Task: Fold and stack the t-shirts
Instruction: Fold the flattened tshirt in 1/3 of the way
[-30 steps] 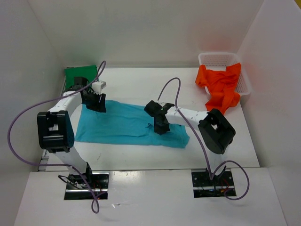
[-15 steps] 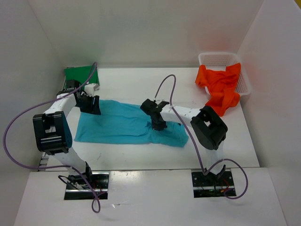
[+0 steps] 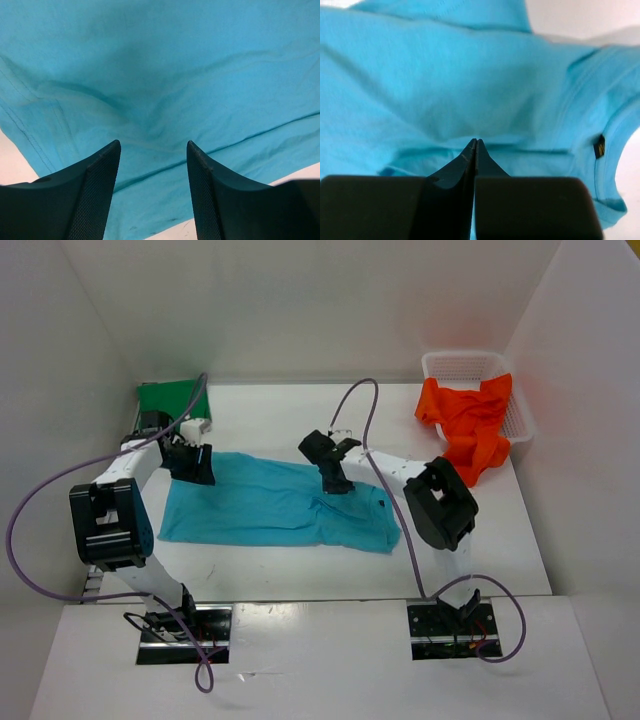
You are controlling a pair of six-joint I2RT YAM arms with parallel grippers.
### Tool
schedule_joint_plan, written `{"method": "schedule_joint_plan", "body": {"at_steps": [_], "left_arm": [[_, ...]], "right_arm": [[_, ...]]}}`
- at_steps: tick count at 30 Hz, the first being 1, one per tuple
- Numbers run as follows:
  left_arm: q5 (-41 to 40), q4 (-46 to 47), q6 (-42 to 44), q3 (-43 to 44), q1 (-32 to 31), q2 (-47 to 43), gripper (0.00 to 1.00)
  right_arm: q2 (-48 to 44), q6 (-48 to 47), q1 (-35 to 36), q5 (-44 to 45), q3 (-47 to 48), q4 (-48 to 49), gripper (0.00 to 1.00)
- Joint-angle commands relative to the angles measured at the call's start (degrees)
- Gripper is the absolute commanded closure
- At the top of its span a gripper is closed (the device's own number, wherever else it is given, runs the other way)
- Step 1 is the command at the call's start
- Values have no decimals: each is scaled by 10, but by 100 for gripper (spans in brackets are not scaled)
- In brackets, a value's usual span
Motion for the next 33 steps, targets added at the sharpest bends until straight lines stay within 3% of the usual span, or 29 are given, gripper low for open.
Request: {"method": "schedule_joint_plan", "body": {"at_steps": [1, 4, 7, 15, 23, 33], "left_arm": [[5, -6, 5, -10, 2, -19, 37], [0, -12, 5, -10, 2, -25, 36], [-11, -12, 10, -16, 2, -31, 36], [-4, -6, 10, -21, 2, -20, 36], [-10, -6, 5, -21, 7, -20, 32], [-21, -6, 5, -39, 13, -31, 31]], "right_arm": [[33, -26, -9, 31, 50, 2, 100], [43, -31, -14, 38, 87, -20, 100], [-12, -38, -9, 38, 81, -33, 100], [-112, 13, 16, -81, -74, 1, 100], [-81, 24, 36, -118, -93, 35, 100], [-49, 30, 36, -87, -106, 45, 100]]}}
